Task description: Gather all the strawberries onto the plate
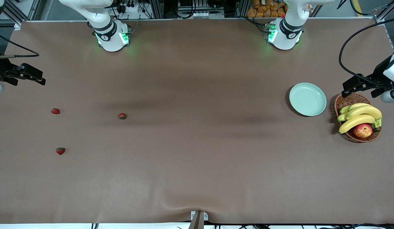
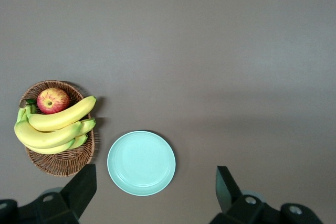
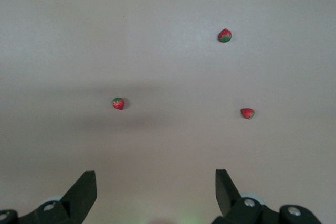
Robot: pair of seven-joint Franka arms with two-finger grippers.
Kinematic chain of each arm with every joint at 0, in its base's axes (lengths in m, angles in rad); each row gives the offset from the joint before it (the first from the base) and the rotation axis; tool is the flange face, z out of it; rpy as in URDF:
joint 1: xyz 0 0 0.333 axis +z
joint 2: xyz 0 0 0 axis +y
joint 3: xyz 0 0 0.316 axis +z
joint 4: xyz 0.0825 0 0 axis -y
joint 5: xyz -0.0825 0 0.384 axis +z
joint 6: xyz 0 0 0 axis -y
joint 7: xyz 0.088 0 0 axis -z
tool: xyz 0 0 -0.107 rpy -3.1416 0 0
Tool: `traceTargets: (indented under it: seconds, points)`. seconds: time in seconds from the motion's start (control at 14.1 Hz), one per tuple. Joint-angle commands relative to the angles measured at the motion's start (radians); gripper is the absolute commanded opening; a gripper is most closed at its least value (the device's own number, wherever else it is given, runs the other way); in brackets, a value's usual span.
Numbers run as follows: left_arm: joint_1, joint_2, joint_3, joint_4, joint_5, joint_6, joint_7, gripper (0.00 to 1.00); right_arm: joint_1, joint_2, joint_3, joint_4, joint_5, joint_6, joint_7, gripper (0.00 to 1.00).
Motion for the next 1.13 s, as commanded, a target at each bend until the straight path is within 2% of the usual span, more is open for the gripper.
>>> traceTargets:
  seconds: [0.0, 1.06]
  points:
    - [-0.002, -0.001, -0.009, 0.003, 0.0, -0.009, -0.025, 1.0, -0.009, -0.008, 0.003, 0.029, -0.016, -0.009, 0.01, 1.0]
    - [-0.002, 0.022, -0.008, 0.001, -0.002, -0.007, -0.01, 1.0, -0.018, -0.005, 0.005, 0.03, -0.012, -0.012, 0.01, 1.0]
